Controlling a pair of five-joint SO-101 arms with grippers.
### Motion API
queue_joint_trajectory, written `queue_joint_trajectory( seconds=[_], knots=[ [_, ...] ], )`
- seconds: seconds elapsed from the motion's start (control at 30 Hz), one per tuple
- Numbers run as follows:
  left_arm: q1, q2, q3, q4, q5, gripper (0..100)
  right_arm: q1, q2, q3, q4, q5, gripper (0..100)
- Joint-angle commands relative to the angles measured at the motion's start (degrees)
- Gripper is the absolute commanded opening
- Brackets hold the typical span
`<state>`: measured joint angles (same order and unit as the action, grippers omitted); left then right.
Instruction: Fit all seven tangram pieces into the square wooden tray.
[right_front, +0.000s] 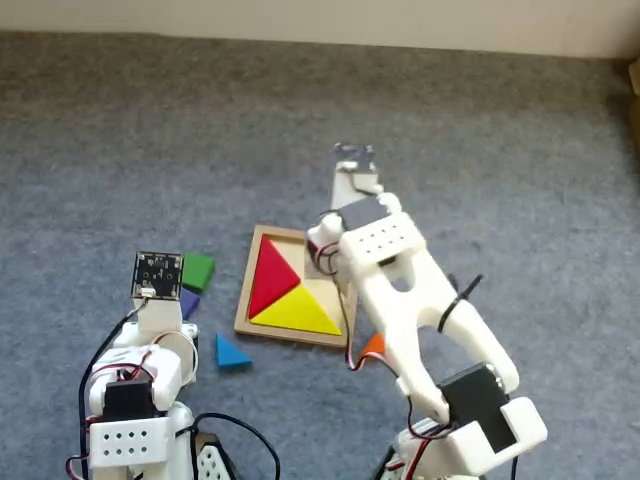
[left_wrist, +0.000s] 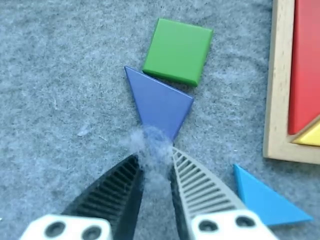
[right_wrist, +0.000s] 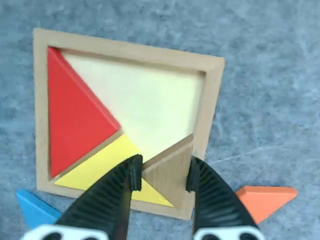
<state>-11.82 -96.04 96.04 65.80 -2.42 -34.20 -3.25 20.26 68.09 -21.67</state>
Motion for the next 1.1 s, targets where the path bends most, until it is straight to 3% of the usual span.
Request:
queue_joint_trajectory(
  seconds=[0.0, 0.17, 0.33, 0.7, 0.9, 1.07],
  knots=[
    [0.6, -0.5, 1.5, -0.8, -0.2, 8, -2.0, -3.1, 1.0, -2.1, -1.0, 6.7],
    [0.6, -0.5, 1.5, -0.8, -0.2, 8, -2.1, -3.1, 6.6, -8.4, -1.0, 7.4],
    [0.6, -0.5, 1.5, -0.8, -0.2, 8, -2.0, -3.1, 8.4, -7.7, -1.0, 18.6],
    [0.6, -0.5, 1.5, -0.8, -0.2, 8, -2.0, -3.8, 8.4, -7.3, -0.6, 19.0],
    [0.6, -0.5, 1.5, -0.8, -0.2, 8, -1.9, -3.8, 8.4, -7.9, 0.5, 0.0],
    [0.6, -0.5, 1.5, -0.8, -0.2, 8, -1.9, -3.1, 9.0, -12.9, 2.9, 1.1]
  ],
)
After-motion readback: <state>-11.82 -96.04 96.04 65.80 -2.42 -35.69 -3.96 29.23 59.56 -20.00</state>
